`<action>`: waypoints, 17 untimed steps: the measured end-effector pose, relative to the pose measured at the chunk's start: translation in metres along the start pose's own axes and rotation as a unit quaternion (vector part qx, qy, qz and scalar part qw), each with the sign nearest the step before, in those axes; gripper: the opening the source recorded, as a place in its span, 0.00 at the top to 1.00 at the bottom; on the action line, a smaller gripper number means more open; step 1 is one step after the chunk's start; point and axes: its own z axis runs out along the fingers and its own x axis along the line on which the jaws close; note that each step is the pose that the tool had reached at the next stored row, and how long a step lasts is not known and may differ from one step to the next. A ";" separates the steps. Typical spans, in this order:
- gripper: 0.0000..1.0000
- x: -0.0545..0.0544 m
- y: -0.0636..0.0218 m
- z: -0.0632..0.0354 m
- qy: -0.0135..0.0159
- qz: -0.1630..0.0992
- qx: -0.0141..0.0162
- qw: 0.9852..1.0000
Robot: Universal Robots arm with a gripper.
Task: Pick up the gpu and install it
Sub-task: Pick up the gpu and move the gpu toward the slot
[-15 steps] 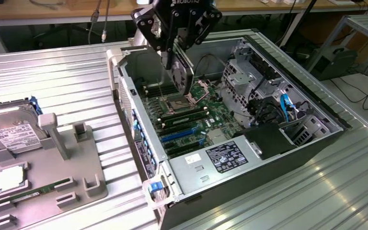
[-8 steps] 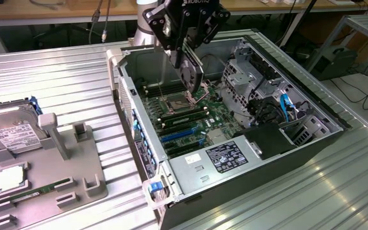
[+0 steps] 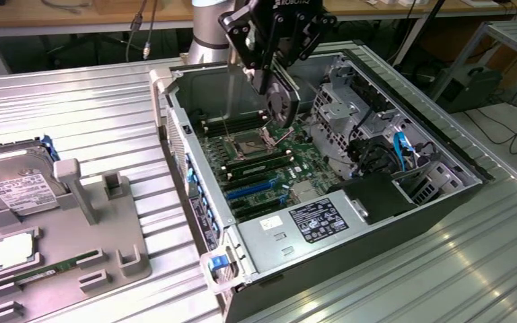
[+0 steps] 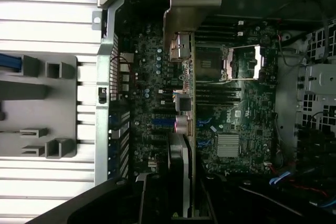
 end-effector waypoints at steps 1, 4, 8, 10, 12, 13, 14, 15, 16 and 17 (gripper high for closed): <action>0.72 -0.002 -0.0001 0.0001 0.000 0.000 0.000 1.000; 0.72 -0.009 -0.0003 0.0005 0.000 0.000 0.000 1.000; 0.72 -0.017 -0.0006 0.0009 0.000 0.000 0.000 1.000; 0.72 -0.021 -0.0008 0.0011 0.000 0.000 0.000 1.000; 0.72 -0.025 -0.0009 0.0013 0.000 0.000 0.000 1.000; 0.72 -0.027 -0.0010 0.0014 0.000 0.000 0.000 1.000; 0.72 -0.028 -0.0010 0.0014 0.000 0.000 0.000 1.000; 0.72 -0.030 -0.0011 0.0016 0.000 0.000 0.000 1.000; 0.72 -0.032 -0.0012 0.0017 0.000 0.000 0.000 1.000; 0.72 -0.034 -0.0012 0.0017 0.000 0.000 0.000 1.000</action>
